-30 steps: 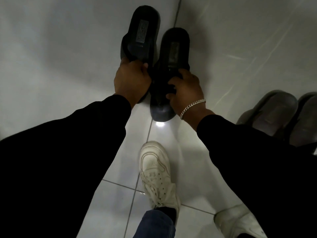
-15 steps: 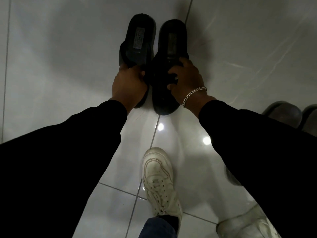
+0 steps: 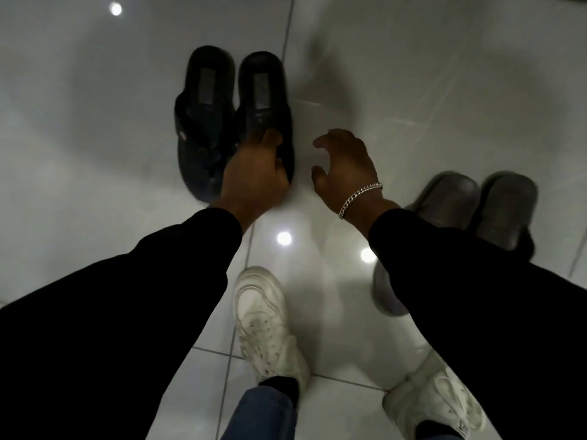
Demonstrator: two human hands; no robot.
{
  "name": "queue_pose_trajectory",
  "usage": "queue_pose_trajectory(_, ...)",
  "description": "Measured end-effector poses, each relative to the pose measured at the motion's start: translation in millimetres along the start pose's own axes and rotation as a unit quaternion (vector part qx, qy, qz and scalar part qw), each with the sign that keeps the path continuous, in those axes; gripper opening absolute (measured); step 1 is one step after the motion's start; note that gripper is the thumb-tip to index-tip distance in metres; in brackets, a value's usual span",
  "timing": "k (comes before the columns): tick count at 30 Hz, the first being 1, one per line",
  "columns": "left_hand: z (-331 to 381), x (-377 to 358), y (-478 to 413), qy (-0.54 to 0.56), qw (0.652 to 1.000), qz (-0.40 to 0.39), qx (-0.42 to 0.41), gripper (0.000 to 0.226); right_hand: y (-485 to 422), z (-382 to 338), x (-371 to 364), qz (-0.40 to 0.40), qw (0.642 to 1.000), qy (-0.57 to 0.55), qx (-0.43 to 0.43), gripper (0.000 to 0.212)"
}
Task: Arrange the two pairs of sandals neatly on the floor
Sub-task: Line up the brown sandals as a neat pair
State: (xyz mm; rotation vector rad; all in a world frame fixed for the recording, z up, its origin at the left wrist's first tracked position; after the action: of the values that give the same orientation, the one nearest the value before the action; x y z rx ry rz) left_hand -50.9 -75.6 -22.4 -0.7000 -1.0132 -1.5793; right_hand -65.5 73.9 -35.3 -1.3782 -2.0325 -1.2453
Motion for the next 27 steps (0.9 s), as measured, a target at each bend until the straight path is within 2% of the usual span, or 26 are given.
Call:
queue_pose_trajectory(8,99,-83,6,-0.008,0.989,-0.13,-0.076,0.054,53,105,68,0.023,0.99,0.058,-0.126,0.038)
queue_pose_trajectory(11,117,-121,5,-0.054,0.976,-0.183,-0.102,0.065,77,150,78,0.027,0.966,0.132,-0.221,0.051)
queue_pose_trajectory(13,120,-144,6,-0.11,0.964,-0.214,-0.112,0.072,97,176,76,0.029,0.943,0.138,-0.3,0.066)
queue_pose_trajectory(16,118,-164,11,-0.128,0.963,-0.21,-0.108,0.079,124,196,63,0.018,0.925,0.151,-0.348,0.081)
queue_pose_trajectory(21,116,-173,20,-0.13,0.969,-0.191,-0.091,0.089,140,204,49,0.045,0.927,0.124,-0.351,0.064)
queue_pose_trajectory(27,124,-174,19,-0.132,0.97,-0.182,-0.094,0.084,128,201,53,0.074,0.931,0.055,-0.354,0.028)
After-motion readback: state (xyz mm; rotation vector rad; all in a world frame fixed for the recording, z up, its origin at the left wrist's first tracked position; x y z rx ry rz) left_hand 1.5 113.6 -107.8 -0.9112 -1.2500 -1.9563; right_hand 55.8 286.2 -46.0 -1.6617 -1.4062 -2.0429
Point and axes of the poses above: each hand's wrist, its own y-axis away from the middle knuckle, its own x-axis out of the back of the hand, z = x × y, the point moved 1 cm from there along -y, towards the middle knuckle, and after that the axes turned 7 degrees about -x, right-handed, at the moved point
